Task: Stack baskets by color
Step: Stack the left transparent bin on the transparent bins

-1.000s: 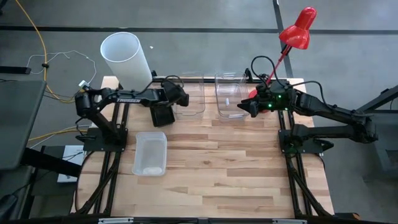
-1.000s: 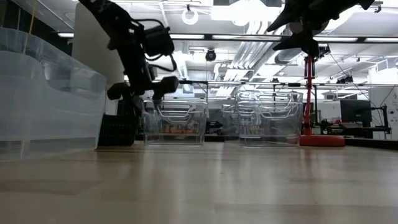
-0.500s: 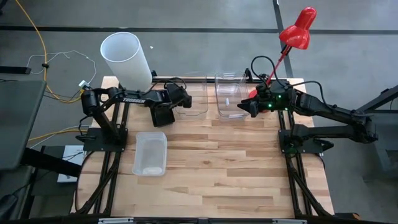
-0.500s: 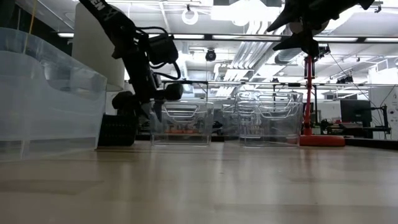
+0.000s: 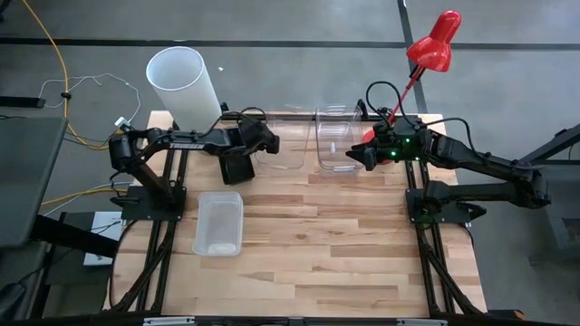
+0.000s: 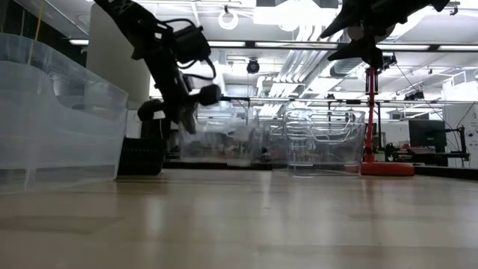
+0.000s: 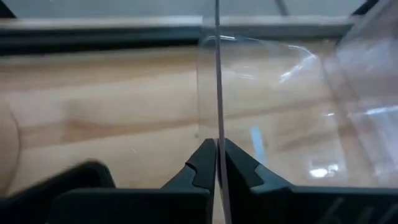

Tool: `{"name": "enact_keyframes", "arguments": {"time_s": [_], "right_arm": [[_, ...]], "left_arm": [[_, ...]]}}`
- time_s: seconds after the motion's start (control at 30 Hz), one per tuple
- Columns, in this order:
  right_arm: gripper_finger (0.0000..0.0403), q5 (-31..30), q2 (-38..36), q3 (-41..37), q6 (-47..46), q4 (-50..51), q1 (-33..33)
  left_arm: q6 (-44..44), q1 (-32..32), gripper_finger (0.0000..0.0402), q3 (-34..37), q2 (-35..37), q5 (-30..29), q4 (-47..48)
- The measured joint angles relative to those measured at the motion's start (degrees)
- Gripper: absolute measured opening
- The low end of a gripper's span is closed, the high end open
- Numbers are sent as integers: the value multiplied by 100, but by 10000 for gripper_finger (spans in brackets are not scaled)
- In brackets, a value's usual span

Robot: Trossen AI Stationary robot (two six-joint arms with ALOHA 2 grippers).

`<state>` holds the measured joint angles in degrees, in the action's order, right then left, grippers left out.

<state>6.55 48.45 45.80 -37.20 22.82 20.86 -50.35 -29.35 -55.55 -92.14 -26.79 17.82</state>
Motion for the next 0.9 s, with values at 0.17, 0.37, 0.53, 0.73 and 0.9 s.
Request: {"name": "enact_keyframes", "arguments": {"time_s": [0.17,0.37,0.53,0.73,0.9], "right_arm": [[231,0,0,0,12,-63,-2],[231,0,0,0,-34,-504,0],[231,15,101,0,-429,-1357,-10],[231,-166,864,315,-1050,-1614,-257],[231,-658,1911,1502,-1226,-412,-495]], "left_arm": [[239,1,1,0,450,-87,-172],[417,97,0,-2,1000,-146,-202],[645,350,0,-2,1353,-216,-225],[660,682,0,-4,1479,-362,-233],[575,861,0,-4,1475,-694,-195]]}}
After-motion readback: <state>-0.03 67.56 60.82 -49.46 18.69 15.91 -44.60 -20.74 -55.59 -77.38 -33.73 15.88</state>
